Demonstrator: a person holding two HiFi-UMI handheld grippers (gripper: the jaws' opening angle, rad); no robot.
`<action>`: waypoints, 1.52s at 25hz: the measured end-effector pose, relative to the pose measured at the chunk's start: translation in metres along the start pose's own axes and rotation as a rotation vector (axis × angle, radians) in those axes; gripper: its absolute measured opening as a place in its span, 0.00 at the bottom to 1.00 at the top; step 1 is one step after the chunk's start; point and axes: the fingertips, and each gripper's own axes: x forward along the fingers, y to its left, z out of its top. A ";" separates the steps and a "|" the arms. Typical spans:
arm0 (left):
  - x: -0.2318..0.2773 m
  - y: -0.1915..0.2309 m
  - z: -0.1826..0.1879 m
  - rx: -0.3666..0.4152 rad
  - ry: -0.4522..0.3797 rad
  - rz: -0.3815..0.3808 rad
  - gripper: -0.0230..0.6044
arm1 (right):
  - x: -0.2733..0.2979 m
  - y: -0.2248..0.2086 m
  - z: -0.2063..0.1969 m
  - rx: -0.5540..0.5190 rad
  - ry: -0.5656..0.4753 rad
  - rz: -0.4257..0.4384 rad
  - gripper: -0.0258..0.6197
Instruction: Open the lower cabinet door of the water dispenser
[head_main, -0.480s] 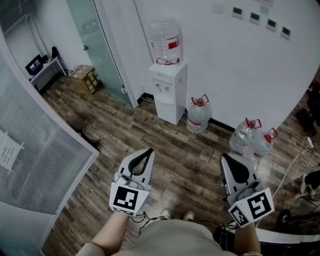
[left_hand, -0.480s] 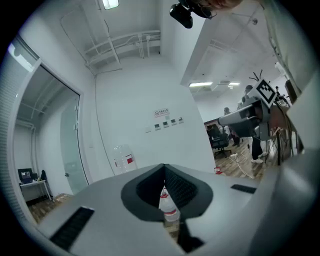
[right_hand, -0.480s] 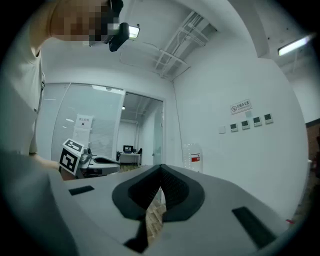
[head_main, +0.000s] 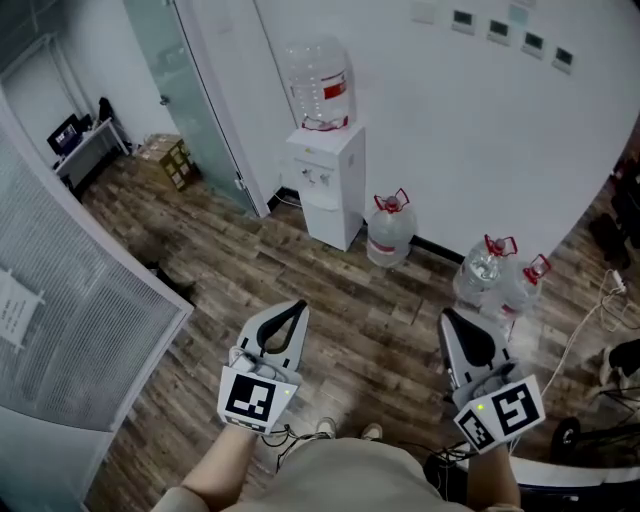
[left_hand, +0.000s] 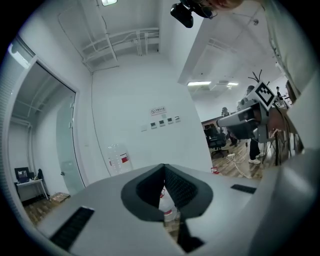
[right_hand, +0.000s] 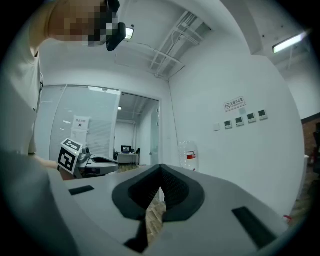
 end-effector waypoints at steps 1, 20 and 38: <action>0.003 -0.003 0.001 0.000 0.001 -0.001 0.04 | -0.002 -0.004 -0.001 -0.002 0.003 -0.001 0.05; 0.053 -0.043 -0.013 0.021 -0.007 0.018 0.04 | -0.017 -0.060 -0.056 0.001 0.048 0.018 0.05; 0.176 0.065 -0.069 0.002 0.047 -0.013 0.04 | 0.147 -0.122 -0.087 0.034 0.143 0.005 0.05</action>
